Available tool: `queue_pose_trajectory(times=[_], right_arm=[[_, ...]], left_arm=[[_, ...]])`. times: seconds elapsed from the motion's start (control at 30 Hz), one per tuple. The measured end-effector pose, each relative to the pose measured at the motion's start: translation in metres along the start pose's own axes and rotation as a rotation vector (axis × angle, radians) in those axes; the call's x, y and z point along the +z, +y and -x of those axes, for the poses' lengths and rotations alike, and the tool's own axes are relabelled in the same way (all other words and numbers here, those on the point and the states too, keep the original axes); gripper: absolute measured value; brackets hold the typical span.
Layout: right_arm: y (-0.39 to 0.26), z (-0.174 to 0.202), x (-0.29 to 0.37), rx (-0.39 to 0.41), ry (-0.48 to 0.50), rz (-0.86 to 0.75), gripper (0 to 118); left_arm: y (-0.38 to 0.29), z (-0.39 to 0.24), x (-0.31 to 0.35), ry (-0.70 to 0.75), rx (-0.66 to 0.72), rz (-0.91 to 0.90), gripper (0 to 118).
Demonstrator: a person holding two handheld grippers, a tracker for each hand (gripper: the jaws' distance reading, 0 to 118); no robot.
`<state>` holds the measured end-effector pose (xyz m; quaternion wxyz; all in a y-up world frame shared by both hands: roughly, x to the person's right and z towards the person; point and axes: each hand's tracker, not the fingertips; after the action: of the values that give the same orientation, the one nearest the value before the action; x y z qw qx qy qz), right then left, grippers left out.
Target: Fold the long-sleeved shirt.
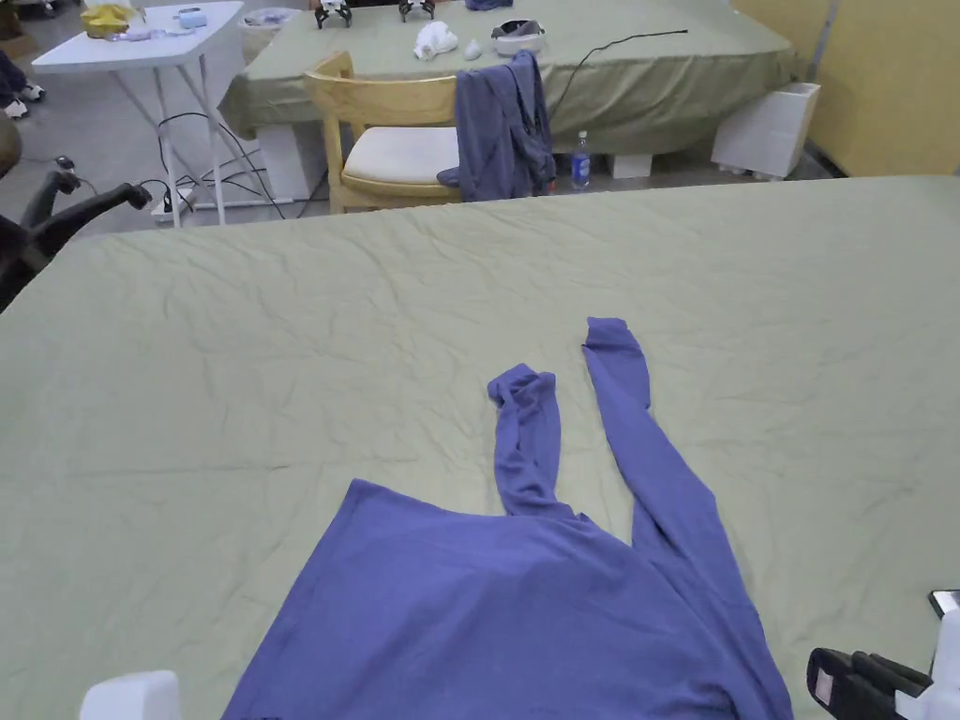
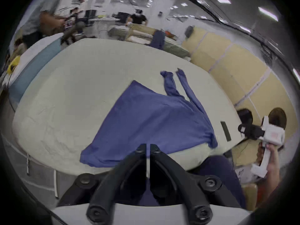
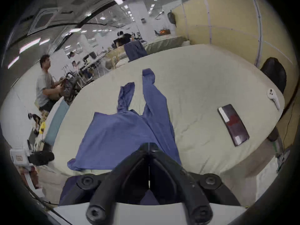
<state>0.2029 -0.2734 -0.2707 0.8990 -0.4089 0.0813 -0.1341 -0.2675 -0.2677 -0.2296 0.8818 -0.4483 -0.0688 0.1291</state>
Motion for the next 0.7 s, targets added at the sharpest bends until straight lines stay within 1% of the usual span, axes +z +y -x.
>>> queue_pose_trajectory(times=[0.07, 0.13, 0.17, 0.2, 0.23, 0.27, 0.3, 0.33, 0.37, 0.4, 0.47, 0.53, 0.6, 0.7], right_arm=[[0.000, 0.002, -0.004, 0.007, 0.032, 0.013, 2], [-0.001, 0.004, -0.004, 0.017, 0.027, 0.022, 2], [0.000, 0.005, -0.004, 0.024, 0.024, 0.028, 2], [0.002, 0.003, -0.008, 0.027, 0.024, 0.033, 2], [0.003, 0.002, -0.008, 0.021, 0.026, 0.033, 2], [0.003, 0.001, -0.008, 0.004, 0.030, 0.034, 2], [0.004, -0.001, -0.009, -0.014, 0.033, 0.038, 2], [0.005, -0.005, -0.015, -0.037, 0.039, 0.048, 2], [0.005, -0.007, -0.017, -0.061, 0.044, 0.057, 2], [0.005, -0.009, -0.020, -0.075, 0.046, 0.067, 2], [0.005, -0.010, -0.028, -0.077, 0.037, 0.082, 2], [0.005, -0.010, -0.032, -0.062, 0.002, 0.102, 2], [0.003, -0.017, -0.041, -0.062, -0.007, 0.115, 2], [0.006, -0.020, -0.046, -0.073, -0.013, 0.135, 2]], left_arm=[[0.017, 0.003, -0.011, -0.026, 0.012, -0.011, 2], [0.041, 0.007, -0.026, -0.020, 0.015, -0.017, 2], [0.056, 0.009, -0.035, -0.010, 0.018, -0.024, 9], [0.073, 0.013, -0.048, -0.008, 0.011, -0.038, 40], [0.088, 0.016, -0.062, -0.006, 0.005, -0.045, 79], [0.104, 0.019, -0.081, 0.006, -0.012, -0.049, 114], [0.120, 0.019, -0.103, 0.041, -0.053, -0.038, 116], [0.133, 0.022, -0.128, 0.079, -0.070, -0.017, 110], [0.145, 0.027, -0.149, 0.062, -0.065, -0.045, 108], [0.158, 0.027, -0.175, 0.163, -0.096, -0.004, 108], [0.175, 0.035, -0.220, 0.235, -0.096, 0.049, 108], [0.185, 0.043, -0.256, 0.250, -0.061, 0.069, 106], [0.190, 0.048, -0.285, 0.258, -0.033, 0.093, 103], [0.186, 0.049, -0.316, 0.270, -0.081, 0.105, 102]])
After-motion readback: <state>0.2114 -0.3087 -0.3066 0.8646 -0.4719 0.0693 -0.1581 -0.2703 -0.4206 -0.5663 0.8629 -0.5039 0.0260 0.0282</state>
